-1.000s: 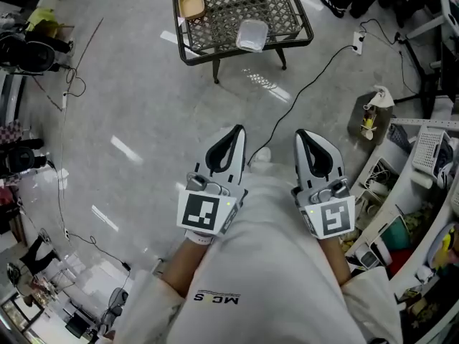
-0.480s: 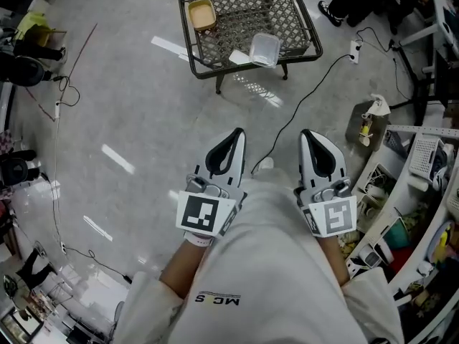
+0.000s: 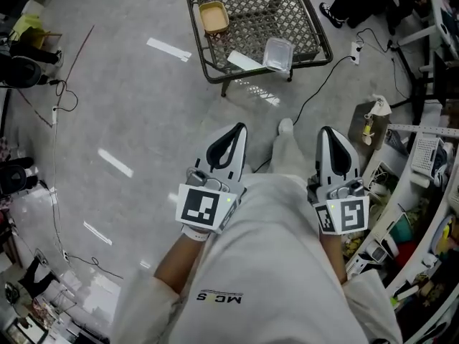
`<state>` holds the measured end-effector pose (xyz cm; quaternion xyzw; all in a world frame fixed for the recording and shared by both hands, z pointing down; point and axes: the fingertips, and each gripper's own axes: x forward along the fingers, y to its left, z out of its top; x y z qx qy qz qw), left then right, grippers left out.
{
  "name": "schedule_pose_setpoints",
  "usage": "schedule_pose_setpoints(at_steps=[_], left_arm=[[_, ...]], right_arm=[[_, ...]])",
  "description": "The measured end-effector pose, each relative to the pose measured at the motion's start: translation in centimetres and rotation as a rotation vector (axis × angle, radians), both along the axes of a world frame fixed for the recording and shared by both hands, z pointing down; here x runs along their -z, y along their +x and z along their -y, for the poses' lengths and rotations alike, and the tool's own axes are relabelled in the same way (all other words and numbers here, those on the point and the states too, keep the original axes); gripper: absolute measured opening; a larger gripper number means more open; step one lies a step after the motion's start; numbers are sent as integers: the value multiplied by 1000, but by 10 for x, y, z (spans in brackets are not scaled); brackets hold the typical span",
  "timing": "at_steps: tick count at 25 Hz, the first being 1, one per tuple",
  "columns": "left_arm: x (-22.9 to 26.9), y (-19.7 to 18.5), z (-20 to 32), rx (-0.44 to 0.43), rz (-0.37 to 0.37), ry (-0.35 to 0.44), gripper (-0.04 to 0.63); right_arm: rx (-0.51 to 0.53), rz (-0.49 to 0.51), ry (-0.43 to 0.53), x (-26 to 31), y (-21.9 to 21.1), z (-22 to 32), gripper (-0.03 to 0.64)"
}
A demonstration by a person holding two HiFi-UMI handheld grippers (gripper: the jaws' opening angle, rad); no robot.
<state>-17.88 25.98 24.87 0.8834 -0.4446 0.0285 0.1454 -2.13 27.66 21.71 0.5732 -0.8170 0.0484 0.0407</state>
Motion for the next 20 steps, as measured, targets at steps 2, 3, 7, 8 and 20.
schedule_pose_setpoints(at_steps=[2,3,7,8,20], left_arm=[[-4,3,4,0,-13,-7,25],[-7,5,7,-2,-17,-12,25],[-13,8,24,-5,-11,-26,25],[-14,9,29,-1,-6,-26,25],[-23,57,159,65,82,-94,25]], right_arm=[[10,-17,-2,-3,-1,5,17],[15,-23,-3,-4,-2,8,17],[30,-11,-12,-10,-5,29,15],[35,-8,-17,-14,-4,36,16],[137,37,-50,-39,44,191,17]])
